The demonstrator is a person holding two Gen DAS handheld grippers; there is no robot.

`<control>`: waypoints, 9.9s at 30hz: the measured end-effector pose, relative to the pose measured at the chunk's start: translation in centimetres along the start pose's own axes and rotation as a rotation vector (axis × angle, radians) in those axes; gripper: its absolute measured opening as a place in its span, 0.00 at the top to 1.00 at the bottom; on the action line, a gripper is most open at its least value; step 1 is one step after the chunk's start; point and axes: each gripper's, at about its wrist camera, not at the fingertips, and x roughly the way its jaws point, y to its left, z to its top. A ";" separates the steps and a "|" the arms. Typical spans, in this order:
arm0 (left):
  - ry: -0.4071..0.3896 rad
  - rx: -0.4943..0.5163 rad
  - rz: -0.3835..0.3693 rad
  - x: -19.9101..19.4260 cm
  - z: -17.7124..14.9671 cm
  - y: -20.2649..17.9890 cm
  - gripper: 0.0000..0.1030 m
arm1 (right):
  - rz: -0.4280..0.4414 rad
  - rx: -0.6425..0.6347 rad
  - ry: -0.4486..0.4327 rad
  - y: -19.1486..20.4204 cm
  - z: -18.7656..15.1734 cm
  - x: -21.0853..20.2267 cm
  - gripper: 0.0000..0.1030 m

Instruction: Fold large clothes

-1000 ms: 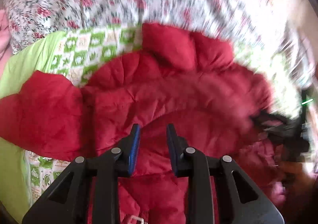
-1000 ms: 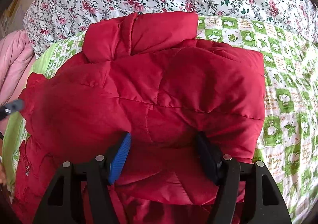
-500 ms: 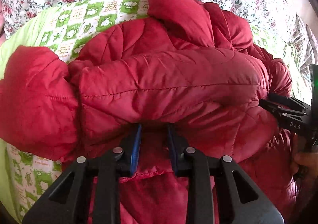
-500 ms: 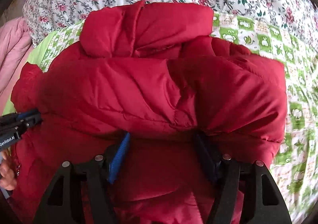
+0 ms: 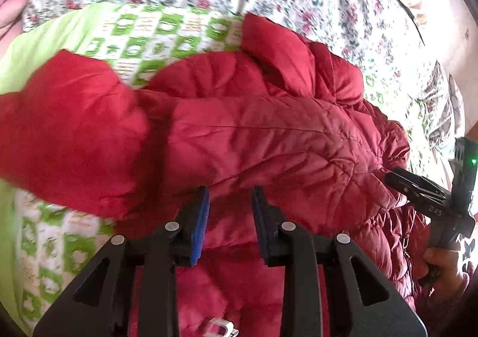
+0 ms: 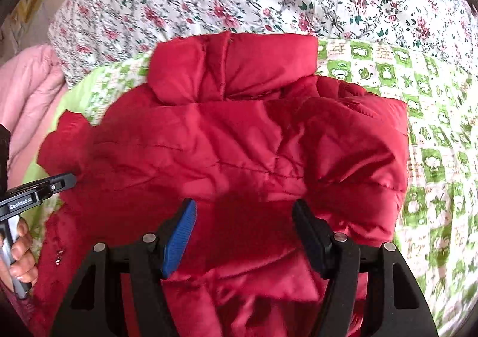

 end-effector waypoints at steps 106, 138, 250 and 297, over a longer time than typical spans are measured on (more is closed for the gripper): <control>-0.241 0.168 -0.266 -4.4 2.2 -11.1 0.94 | 0.324 0.347 -0.143 -6.5 -6.2 -12.5 0.32; -0.034 0.324 -0.333 1.8 -2.4 -15.5 0.62 | 0.575 0.669 0.004 -10.3 0.1 1.2 0.34; 0.098 -0.125 -0.047 -10.9 -7.7 11.6 0.61 | 0.025 0.214 0.002 -5.2 -9.8 -9.5 0.43; 0.350 -0.034 -0.215 -15.6 -19.9 11.8 0.51 | 0.172 0.271 0.234 -4.4 -27.5 -16.7 0.42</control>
